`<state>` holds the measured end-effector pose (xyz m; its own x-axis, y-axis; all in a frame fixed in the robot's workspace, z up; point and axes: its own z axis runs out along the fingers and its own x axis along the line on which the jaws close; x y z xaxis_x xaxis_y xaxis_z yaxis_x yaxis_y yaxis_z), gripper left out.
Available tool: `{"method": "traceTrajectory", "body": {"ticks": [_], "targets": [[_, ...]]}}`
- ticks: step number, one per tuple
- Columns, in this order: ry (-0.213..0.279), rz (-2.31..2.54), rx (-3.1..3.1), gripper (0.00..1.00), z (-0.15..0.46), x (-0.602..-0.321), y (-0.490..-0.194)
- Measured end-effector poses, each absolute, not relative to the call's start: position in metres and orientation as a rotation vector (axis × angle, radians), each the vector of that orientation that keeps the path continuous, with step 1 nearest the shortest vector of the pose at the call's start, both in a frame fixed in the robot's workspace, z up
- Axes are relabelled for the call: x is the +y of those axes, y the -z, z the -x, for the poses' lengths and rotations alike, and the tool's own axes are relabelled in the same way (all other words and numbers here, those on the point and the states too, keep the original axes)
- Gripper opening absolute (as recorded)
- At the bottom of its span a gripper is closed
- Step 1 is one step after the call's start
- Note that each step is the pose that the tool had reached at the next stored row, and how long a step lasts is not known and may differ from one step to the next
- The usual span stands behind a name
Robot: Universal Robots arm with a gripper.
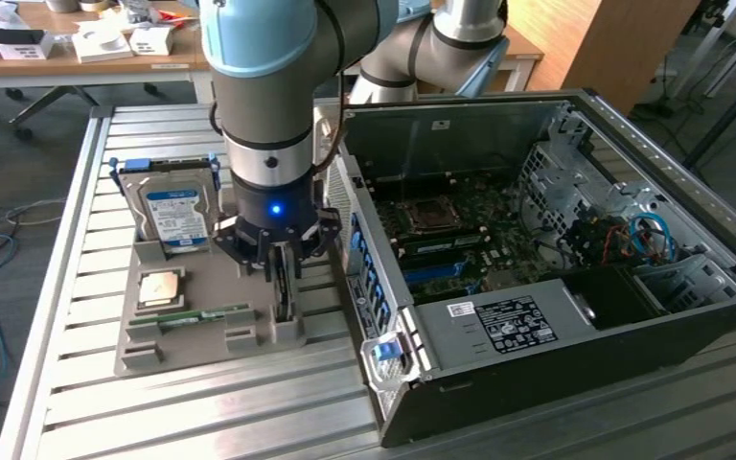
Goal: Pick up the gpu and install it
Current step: 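Pick up the gpu and move the gpu toward the slot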
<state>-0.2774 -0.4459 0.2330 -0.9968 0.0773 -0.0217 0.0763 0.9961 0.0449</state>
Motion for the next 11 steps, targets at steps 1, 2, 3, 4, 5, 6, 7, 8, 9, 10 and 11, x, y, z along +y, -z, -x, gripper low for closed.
{"method": "traceTrajectory", "body": {"ticks": [1,2,3,4,5,6,7,8,9,10,11], "targets": [[-0.068,-0.120,3.115,0.42,0.2774,-0.4459,-0.2331],[-0.068,-0.120,3.115,0.42,0.2774,-0.4459,-0.2331],[-0.068,-0.120,3.115,0.42,0.2775,-0.4459,-0.2331],[-0.069,-0.120,3.115,0.42,0.2774,-0.4458,-0.2330],[-0.069,-0.120,3.115,0.42,0.2773,-0.4454,-0.2328],[-0.069,-0.120,3.115,0.42,0.2773,-0.4448,-0.2327],[-0.069,-0.120,3.115,0.42,0.2774,-0.4443,-0.2326],[-0.069,-0.120,3.115,0.42,0.2774,-0.4438,-0.2325],[-0.070,-0.120,3.115,0.42,0.2774,-0.4433,-0.2324],[-0.070,-0.120,3.115,0.42,0.2774,-0.4428,-0.2322],[-0.070,-0.120,3.115,0.42,0.2774,-0.4423,-0.2322]]}}
